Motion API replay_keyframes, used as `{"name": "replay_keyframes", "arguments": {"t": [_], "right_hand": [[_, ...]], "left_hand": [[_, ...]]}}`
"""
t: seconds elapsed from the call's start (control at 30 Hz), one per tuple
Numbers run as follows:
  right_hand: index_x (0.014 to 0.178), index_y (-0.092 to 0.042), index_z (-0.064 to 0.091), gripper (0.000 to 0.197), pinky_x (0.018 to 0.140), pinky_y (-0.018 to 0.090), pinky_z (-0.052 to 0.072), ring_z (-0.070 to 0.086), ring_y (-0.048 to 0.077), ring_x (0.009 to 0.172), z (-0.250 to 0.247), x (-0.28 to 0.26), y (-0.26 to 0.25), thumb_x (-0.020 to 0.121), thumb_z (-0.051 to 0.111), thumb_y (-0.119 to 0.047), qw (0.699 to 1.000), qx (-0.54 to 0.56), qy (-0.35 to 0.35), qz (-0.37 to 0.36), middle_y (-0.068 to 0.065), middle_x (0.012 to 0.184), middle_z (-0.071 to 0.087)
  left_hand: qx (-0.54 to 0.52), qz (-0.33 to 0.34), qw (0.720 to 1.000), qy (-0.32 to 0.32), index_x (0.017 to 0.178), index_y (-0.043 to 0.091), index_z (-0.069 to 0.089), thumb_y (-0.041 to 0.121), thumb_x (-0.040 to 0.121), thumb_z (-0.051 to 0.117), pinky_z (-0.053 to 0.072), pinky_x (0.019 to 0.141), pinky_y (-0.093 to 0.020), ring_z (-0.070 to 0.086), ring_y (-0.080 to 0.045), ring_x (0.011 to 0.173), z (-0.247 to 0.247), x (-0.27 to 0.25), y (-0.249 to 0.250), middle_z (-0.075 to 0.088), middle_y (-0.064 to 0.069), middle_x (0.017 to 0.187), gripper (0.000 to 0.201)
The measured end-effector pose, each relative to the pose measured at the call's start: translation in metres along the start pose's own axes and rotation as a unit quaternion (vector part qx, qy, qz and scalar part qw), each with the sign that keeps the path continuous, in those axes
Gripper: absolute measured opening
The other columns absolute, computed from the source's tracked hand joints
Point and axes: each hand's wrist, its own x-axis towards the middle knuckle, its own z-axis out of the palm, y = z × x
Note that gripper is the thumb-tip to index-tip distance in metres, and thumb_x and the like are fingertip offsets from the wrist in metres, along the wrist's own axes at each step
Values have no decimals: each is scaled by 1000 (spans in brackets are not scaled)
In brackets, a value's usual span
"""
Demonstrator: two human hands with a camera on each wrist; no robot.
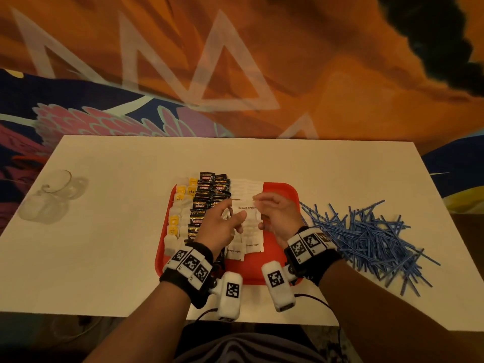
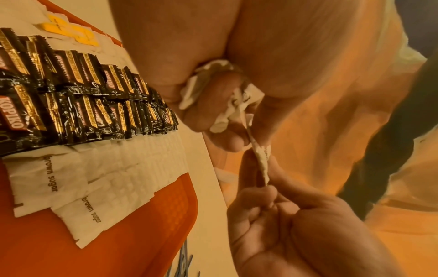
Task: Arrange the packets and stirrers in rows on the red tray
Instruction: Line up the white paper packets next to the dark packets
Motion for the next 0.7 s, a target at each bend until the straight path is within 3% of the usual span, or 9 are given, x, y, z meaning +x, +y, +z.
{"name": "replay_keyframes", "arguments": {"t": [0.13, 0.2, 0.27, 0.33, 0.43, 0.57, 0.7], "right_hand": [[96, -19, 67, 29, 70, 32, 52, 66, 19, 85, 1, 2, 4, 85, 65, 8, 999, -14, -15, -48, 4, 101, 74], [96, -20, 68, 32, 73, 36, 50, 66, 18, 84, 2, 2, 5, 83, 66, 9, 998, -14, -7, -55, 0, 96, 76], [95, -20, 68, 31, 71, 35, 50, 66, 16, 82, 3, 2, 5, 83, 66, 8, 998, -14, 1, -57, 0, 94, 76], [99, -21, 69, 29, 72, 34, 52, 67, 16, 86, 4, 3, 7, 83, 70, 3, 999, -17, -3, -42, 4, 101, 74], [106, -13, 69, 28, 67, 30, 56, 67, 18, 84, 5, 5, 13, 80, 77, -6, 999, -46, -21, -2, 14, 106, 70], [93, -4, 68, 18, 57, 22, 53, 67, 14, 68, 7, 9, 21, 79, 78, -4, 998, -65, -11, 7, 14, 92, 72], [101, 2, 65, 26, 56, 21, 55, 67, 20, 72, 5, 14, 32, 78, 78, -1, 998, -32, 15, 45, 19, 97, 70]], "left_hand": [[-5, -15, 1000, -1, 101, 25, 68, 17, 95, 64, 32, 54, -27, 54, -16, 61, -3, 2, -4, 60, -5, 68, 10], [-16, -16, 1000, 14, 102, 25, 70, 25, 96, 64, 33, 53, -27, 57, -15, 62, -3, 3, -4, 62, -1, 73, 9], [-7, 8, 999, 48, 99, 23, 73, 28, 97, 63, 43, 55, -32, 63, -15, 67, -2, 5, -6, 65, -1, 82, 12], [13, 37, 996, 77, 93, 25, 74, 26, 96, 64, 54, 66, -37, 67, -12, 72, -3, 8, -8, 70, -7, 88, 11], [43, 74, 991, 102, 86, 28, 73, 18, 95, 65, 53, 65, -26, 64, 2, 63, -4, 11, -9, 72, -3, 87, 16], [58, 82, 986, 133, 88, 24, 75, 20, 93, 68, 58, 65, -42, 66, -7, 59, -5, 14, -14, 73, -4, 83, 9], [121, 61, 983, 122, 81, 21, 66, 25, 89, 73, 49, 52, -25, 60, -9, 49, -9, 17, -23, 65, -2, 68, 12]]}}
